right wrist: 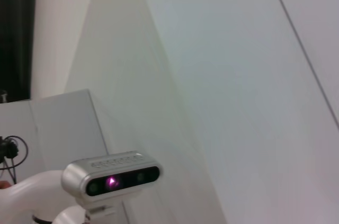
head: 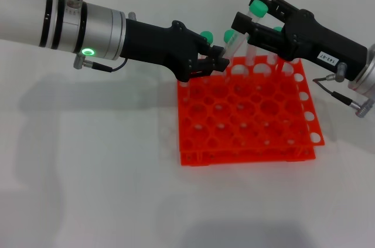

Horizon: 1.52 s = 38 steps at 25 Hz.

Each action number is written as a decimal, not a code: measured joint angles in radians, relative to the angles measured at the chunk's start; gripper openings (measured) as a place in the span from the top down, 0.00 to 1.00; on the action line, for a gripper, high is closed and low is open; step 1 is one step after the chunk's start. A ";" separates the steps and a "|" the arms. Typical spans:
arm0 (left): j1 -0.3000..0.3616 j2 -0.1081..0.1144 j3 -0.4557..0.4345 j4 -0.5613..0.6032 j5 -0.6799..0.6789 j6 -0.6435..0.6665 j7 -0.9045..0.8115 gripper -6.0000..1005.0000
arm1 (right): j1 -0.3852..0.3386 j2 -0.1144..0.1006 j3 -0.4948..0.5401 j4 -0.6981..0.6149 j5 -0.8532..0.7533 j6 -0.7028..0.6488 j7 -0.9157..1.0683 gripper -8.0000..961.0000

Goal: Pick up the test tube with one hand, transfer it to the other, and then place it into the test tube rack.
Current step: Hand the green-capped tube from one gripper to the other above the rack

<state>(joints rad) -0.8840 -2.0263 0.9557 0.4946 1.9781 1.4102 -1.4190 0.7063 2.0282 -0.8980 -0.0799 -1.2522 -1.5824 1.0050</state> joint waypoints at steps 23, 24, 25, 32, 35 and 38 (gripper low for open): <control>0.003 -0.001 0.000 0.002 -0.004 -0.001 0.010 0.81 | -0.010 0.000 0.002 -0.011 0.024 0.024 -0.003 0.16; 0.002 -0.001 0.000 0.002 -0.004 -0.001 0.010 0.81 | -0.010 0.000 0.002 -0.011 0.024 0.024 -0.003 0.16; 0.001 -0.002 0.000 0.002 -0.004 -0.002 0.010 0.81 | -0.010 0.000 0.002 -0.011 0.024 0.024 -0.003 0.19; -0.001 -0.004 0.000 0.002 -0.002 -0.002 0.012 0.81 | -0.008 0.000 0.000 -0.011 0.025 0.028 -0.003 0.44; -0.001 -0.005 0.000 0.003 -0.001 -0.002 0.013 0.81 | -0.007 0.000 0.001 -0.011 0.025 0.029 -0.003 0.59; -0.001 -0.005 0.000 0.003 -0.001 -0.005 0.014 0.81 | -0.006 0.000 0.001 -0.010 0.025 0.029 -0.003 0.67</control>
<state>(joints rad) -0.8846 -2.0311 0.9556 0.4971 1.9775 1.4056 -1.4050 0.7003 2.0280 -0.8967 -0.0904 -1.2274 -1.5529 1.0016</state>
